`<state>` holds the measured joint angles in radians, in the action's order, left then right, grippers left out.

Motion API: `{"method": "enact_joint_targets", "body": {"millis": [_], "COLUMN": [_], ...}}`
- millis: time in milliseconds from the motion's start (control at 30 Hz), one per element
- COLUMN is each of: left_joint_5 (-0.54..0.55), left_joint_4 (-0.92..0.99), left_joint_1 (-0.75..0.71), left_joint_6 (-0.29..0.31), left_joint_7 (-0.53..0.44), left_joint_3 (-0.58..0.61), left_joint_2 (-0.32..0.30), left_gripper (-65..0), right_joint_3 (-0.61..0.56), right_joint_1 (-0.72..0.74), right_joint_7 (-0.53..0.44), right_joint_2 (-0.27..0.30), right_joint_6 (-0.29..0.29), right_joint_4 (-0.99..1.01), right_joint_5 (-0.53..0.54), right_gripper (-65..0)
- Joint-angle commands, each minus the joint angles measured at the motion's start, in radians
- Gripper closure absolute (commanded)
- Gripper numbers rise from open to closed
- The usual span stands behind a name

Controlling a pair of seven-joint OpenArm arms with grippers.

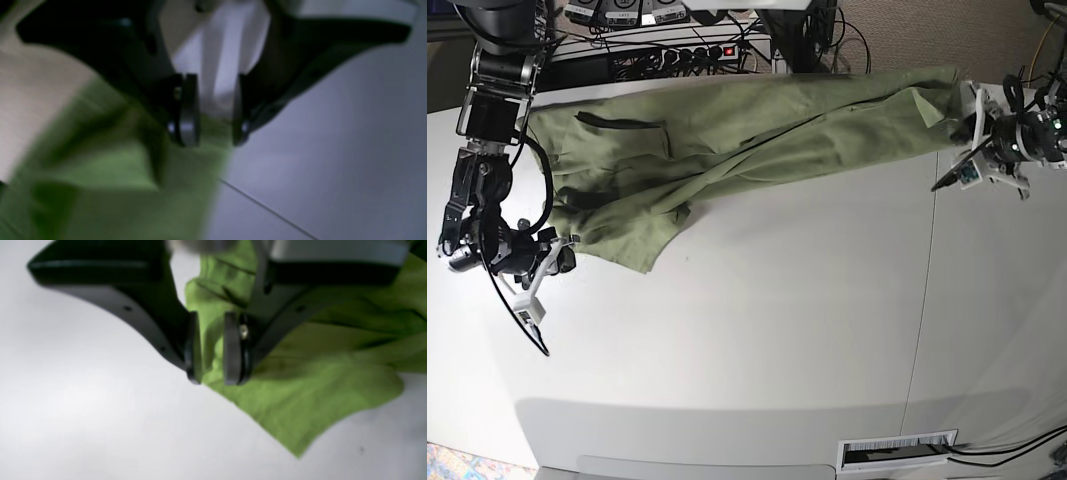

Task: Fold the T-shirt properly
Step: 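Lift the shirt edges with both grippers and fold the shirt lengthwise, then move the right gripper along the folded edge toward the collar end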

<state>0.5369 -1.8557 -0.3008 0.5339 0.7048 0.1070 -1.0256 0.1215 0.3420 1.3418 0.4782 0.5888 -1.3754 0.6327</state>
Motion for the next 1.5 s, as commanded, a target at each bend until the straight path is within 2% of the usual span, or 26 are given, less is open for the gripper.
{"method": "enact_joint_targets", "body": {"millis": [0,100,167,267,333,500,633,700,800,900,1200,1333,1367,1467], "left_joint_5": [-0.006,0.033,0.093,0.183,0.216,0.219,0.219,0.219,0.219,0.219,0.219,0.22,0.22,0.219], "left_joint_4": [-0.024,-0.061,-0.078,-0.083,-0.083,-0.083,-0.083,-0.083,-0.083,-0.082,-0.082,-0.082,-0.082,-0.082], "left_joint_1": [0.01,0.01,0.01,0.01,0.002,-0.004,-0.004,-0.004,-0.004,-0.004,-0.004,-0.004,-0.004,-0.004], "left_joint_6": [-0.012,-0.013,0.018,0.069,0.069,0.069,0.069,0.07,0.07,0.07,0.07,0.07,0.07,0.07], "left_joint_7": [-0.021,-0.024,-0.017,0.008,0.023,0.021,0.02,0.02,0.021,0.021,0.02,0.019,0.02,0.019], "left_joint_3": [-0.012,-0.012,-0.012,-0.012,-0.012,-0.012,-0.012,-0.012,-0.012,-0.012,-0.012,-0.012,-0.012,-0.012], "left_joint_2": [-0.02,-0.011,0.006,0.045,0.069,0.094,0.095,0.095,0.095,0.095,0.095,0.095,0.095,0.095], "left_gripper": [-18.5,-18.5,-18.5,-18.5,-18.5,-18.5,-18.5,-18.5,-18.5,-18.5,-18.5,-18.5,-18.5,-18.5], "right_joint_3": [0.005,0.005,0.004,0.002,0.002,-0.026,-0.122,-0.174,-0.239,-0.26,-0.257,-0.257,-0.257,-0.257], "right_joint_1": [0.035,0.046,0.046,0.046,0.046,0.046,0.046,0.046,0.046,0.046,0.046,0.046,0.046,0.046], "right_joint_7": [-0.029,-0.086,-0.132,-0.148,-0.176,-0.286,-0.329,-0.389,-0.51,-0.582,-0.566,-0.51,-0.493,-0.444], "right_joint_2": [0.014,0.011,-0.004,-0.051,-0.087,-0.142,-0.143,-0.143,-0.143,-0.143,-0.127,-0.124,-0.124,-0.124], "right_joint_6": [0.009,0.014,0.014,0.014,0.017,0.016,0.015,0.014,0.013,0.008,0.008,0.008,0.008,0.008], "right_joint_4": [-0.019,-0.019,-0.019,-0.018,-0.018,-0.018,-0.003,0.025,0.088,0.142,0.16,0.16,0.16,0.16], "right_joint_5": [0.011,0.01,-0.002,-0.042,-0.085,-0.254,-0.351,-0.392,-0.478,-0.56,-0.568,-0.572,-0.567,-0.519], "right_gripper": [-13.0,-17.4,-17.5,-17.5,-17.5,-17.5,-17.5,-18.6,-24.1,-24.8,-24.8,-24.4,-22.8,-11.4]}}
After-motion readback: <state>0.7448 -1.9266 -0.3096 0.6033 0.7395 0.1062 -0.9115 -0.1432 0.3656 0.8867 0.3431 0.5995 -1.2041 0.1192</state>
